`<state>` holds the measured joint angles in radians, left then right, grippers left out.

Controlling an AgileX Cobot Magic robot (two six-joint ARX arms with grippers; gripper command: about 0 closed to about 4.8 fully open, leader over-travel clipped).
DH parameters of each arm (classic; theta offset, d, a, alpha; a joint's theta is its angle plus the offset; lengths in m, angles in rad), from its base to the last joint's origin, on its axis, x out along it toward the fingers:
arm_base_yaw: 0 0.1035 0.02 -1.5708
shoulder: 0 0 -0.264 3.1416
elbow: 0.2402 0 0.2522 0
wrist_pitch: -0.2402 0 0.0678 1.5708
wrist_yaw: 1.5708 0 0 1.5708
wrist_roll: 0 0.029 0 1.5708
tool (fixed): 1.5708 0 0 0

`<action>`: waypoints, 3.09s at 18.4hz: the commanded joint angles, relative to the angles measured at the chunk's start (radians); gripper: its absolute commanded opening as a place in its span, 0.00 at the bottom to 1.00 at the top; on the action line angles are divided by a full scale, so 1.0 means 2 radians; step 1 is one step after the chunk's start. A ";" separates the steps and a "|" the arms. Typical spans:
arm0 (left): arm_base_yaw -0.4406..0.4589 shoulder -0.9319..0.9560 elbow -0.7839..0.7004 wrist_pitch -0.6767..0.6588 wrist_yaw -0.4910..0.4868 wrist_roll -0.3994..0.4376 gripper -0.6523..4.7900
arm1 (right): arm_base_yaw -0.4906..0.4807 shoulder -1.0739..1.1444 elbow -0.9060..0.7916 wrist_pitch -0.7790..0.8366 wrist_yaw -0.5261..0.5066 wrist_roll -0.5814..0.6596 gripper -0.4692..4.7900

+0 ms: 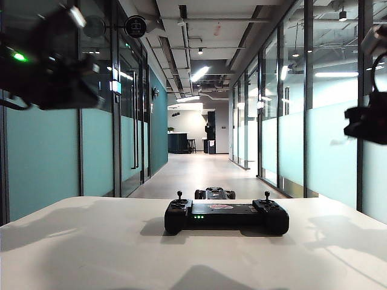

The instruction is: Push the left joystick on the remote control sitting on the white table forward to make the robot dog walk in a straight line until it approaches the door.

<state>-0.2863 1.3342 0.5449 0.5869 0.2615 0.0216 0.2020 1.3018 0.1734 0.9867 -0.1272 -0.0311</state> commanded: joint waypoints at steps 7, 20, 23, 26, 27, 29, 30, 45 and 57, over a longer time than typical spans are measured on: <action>0.001 0.021 0.012 0.002 0.008 -0.002 0.11 | 0.005 0.103 0.032 0.075 -0.008 0.002 0.09; 0.001 0.022 0.012 0.003 0.007 -0.002 0.11 | 0.005 0.217 0.087 0.109 -0.027 0.002 0.09; 0.001 0.022 0.012 0.003 0.006 -0.002 0.11 | 0.006 0.243 0.105 0.111 -0.049 0.002 0.09; 0.001 0.022 0.012 0.003 0.006 -0.002 0.11 | 0.006 0.263 0.124 0.111 -0.063 0.003 0.09; 0.001 0.022 0.012 0.003 0.006 -0.002 0.11 | 0.006 0.271 0.130 0.111 -0.072 0.003 0.09; 0.001 0.022 0.012 0.003 0.006 -0.002 0.11 | 0.006 0.282 0.139 0.111 -0.084 0.008 0.09; 0.001 0.022 0.012 0.003 0.006 -0.002 0.11 | 0.006 0.287 0.140 0.111 -0.085 0.019 0.09; 0.001 0.022 0.012 0.003 0.006 -0.002 0.11 | 0.064 0.349 0.177 0.106 0.037 0.029 0.60; 0.001 0.022 0.012 0.003 0.006 -0.002 0.11 | 0.068 0.398 0.236 0.074 0.077 0.042 0.60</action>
<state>-0.2859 1.3796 0.5636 0.5842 0.2699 0.0219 0.3374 2.0998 0.6304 1.1461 0.0181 0.0483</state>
